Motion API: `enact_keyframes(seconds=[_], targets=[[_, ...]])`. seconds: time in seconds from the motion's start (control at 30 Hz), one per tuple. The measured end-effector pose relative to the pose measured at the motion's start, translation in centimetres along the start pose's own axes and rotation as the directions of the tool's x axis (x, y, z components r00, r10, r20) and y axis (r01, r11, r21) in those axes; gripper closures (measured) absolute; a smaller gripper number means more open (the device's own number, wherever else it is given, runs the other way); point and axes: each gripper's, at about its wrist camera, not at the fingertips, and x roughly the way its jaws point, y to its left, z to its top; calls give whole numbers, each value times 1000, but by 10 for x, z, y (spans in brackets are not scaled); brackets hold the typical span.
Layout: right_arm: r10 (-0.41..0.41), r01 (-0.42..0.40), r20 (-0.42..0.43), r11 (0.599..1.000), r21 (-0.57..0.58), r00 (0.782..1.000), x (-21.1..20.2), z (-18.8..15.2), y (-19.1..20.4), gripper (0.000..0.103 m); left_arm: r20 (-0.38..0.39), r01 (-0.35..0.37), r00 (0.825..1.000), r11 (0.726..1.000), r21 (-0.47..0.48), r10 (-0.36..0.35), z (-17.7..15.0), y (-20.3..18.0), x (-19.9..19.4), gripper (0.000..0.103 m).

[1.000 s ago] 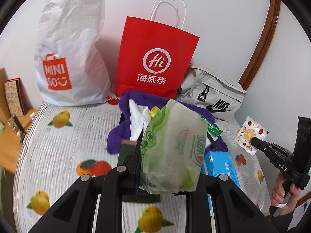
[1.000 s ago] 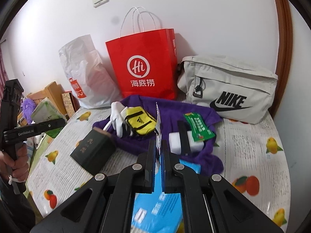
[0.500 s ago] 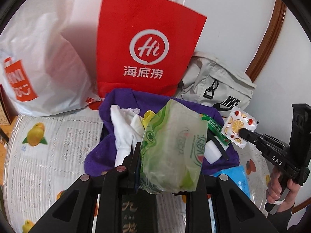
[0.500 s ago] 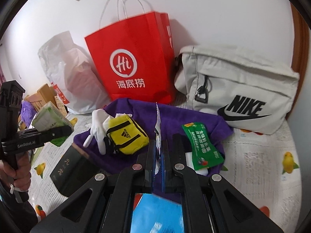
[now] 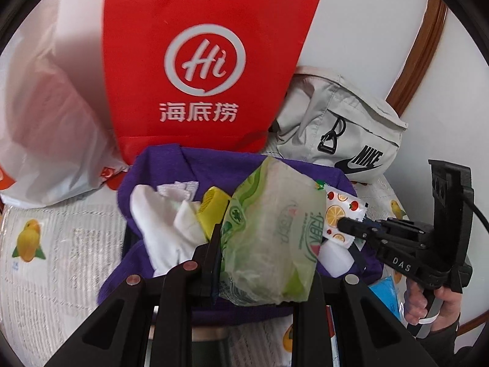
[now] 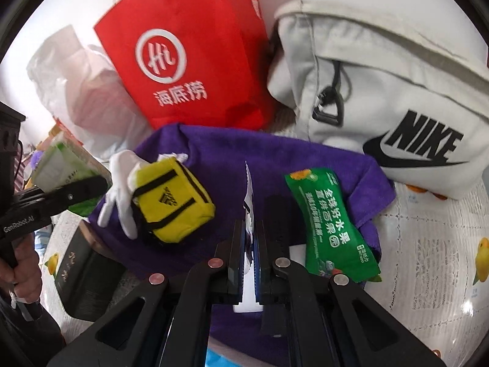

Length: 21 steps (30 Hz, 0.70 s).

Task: Organize soft objects
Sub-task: 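Lower the wet-wipe pack onto the towel with the left gripper while the right drops the snack packet there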

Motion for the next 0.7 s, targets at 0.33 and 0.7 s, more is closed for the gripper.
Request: enact_keyframes(seconds=[0.33,0.7], targets=[[-27,27,-12,1000,4,1000,2,-2,-9,91,-115,28,993,999,25,-25,3,-19,60,81],[-92,92,18,995,-27,996,-8,1,-15,61,-166,0,986,999,32,5,1,-20,74,77]])
